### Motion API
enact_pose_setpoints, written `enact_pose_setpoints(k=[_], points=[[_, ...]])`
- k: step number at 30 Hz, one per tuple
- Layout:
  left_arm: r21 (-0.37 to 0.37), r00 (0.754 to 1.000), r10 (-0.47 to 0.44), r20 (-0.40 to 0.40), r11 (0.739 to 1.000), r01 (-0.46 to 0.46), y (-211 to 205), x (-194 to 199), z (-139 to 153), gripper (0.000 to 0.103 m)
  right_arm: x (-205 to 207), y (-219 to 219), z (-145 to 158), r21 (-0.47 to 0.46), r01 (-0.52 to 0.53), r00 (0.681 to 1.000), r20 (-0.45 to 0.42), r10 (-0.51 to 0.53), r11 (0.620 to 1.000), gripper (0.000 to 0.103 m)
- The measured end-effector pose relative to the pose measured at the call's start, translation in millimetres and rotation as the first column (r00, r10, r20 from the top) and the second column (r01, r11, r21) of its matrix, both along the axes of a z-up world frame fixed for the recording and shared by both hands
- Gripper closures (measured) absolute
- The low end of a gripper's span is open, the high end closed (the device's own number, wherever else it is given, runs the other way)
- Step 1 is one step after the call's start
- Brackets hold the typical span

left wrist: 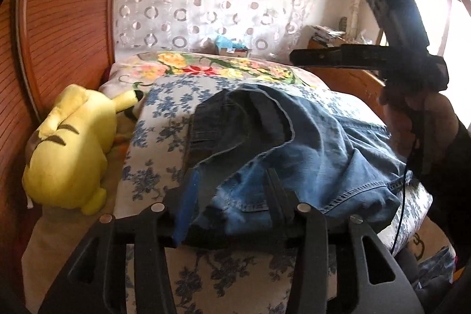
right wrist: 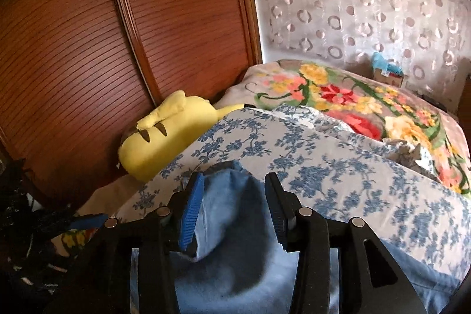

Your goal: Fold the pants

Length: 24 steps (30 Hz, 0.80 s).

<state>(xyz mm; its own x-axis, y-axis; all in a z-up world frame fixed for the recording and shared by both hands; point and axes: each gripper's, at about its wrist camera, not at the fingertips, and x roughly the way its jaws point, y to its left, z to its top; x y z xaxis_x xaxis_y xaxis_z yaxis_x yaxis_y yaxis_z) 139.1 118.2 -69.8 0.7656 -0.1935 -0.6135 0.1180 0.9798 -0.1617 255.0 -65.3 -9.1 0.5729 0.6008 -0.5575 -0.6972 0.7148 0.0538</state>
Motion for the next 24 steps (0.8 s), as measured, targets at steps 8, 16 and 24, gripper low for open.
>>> enact_pose_setpoints(k=[8,16,24], points=[[0.042,0.998,-0.009,-0.068,0.999,0.012,-8.4,25.0,-21.4,0.059,-42.3,-58.1,-11.5,-0.02,0.052,0.998,0.03,-0.051,0.998,0.058],[0.089,0.995,0.024,-0.092,0.996,-0.016,-10.3,20.5,-28.4,0.095,-63.2,-102.8,-35.3,-0.031,0.134,0.991,-0.021,-0.135,0.991,0.058],[0.07,0.996,0.089,-0.025,0.994,-0.087,12.1,-13.3,-2.6,0.096,-62.9,-110.3,-51.4,-0.012,0.148,0.988,-0.053,-0.148,0.989,0.058]])
